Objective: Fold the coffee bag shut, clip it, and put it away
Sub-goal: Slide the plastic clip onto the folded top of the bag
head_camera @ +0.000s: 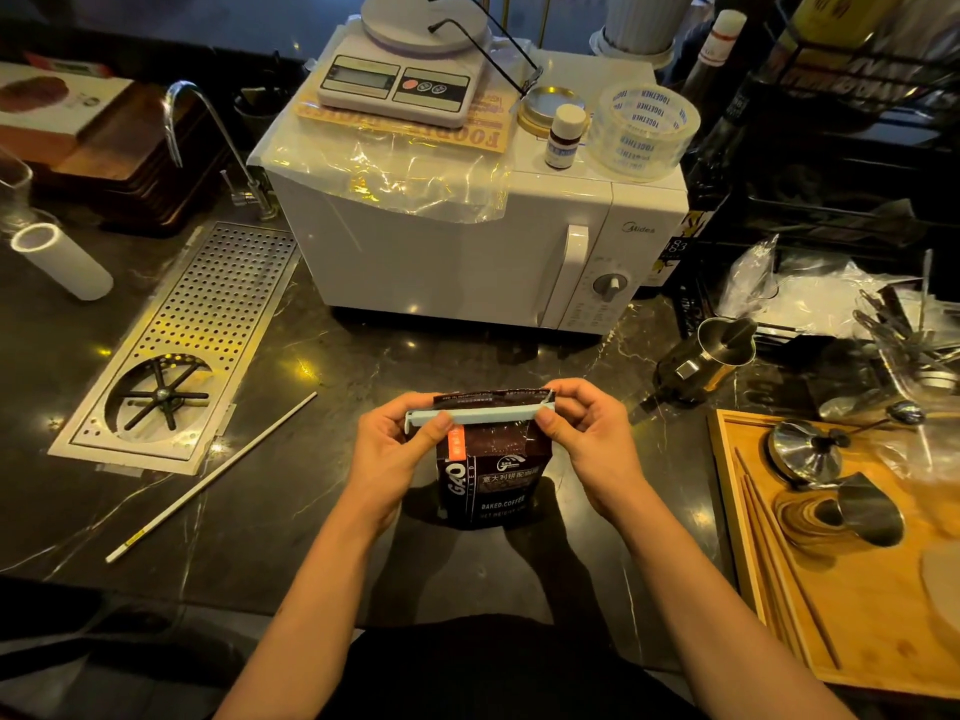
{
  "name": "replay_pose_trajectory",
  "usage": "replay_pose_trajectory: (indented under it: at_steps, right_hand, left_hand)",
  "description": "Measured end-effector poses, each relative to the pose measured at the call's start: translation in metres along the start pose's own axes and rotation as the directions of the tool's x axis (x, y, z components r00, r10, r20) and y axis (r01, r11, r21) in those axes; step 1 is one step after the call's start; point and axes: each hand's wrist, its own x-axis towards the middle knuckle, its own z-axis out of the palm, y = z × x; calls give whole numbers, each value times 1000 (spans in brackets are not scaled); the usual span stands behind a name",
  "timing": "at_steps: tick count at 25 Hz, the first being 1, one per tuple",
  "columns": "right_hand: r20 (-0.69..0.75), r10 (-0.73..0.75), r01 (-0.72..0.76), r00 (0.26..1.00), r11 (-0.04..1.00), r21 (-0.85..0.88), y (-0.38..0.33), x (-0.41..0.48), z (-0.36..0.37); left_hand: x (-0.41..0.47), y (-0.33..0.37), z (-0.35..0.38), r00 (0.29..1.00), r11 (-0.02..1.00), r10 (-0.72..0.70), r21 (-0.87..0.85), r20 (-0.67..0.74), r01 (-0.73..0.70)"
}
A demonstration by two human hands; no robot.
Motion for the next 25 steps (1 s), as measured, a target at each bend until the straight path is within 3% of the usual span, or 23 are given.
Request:
replay_pose_trajectory:
  at_steps: [4, 11, 14, 18, 25]
  right_hand:
    - [-14, 19, -18, 1000, 999, 39, 5, 4, 1]
    - [42, 11, -9, 999, 999, -45, 20, -1, 1]
    - [61, -53, 59, 997, 993, -99, 11, 2, 2]
    - [13, -142, 142, 990, 972, -188, -4, 13, 6]
    - [18, -229, 218, 973, 900, -378, -4, 30, 5]
  left_hand:
    - [3, 0, -2, 1000, 999, -21, 46, 8, 21]
    - [2, -7, 6, 1000, 995, -29, 98, 5, 28]
    - [7, 0, 11, 996, 993, 49, 109, -73, -40]
    - [21, 13, 13, 976, 925, 209, 337, -68, -175]
    - [27, 20, 13, 970, 853, 243, 480, -19, -204]
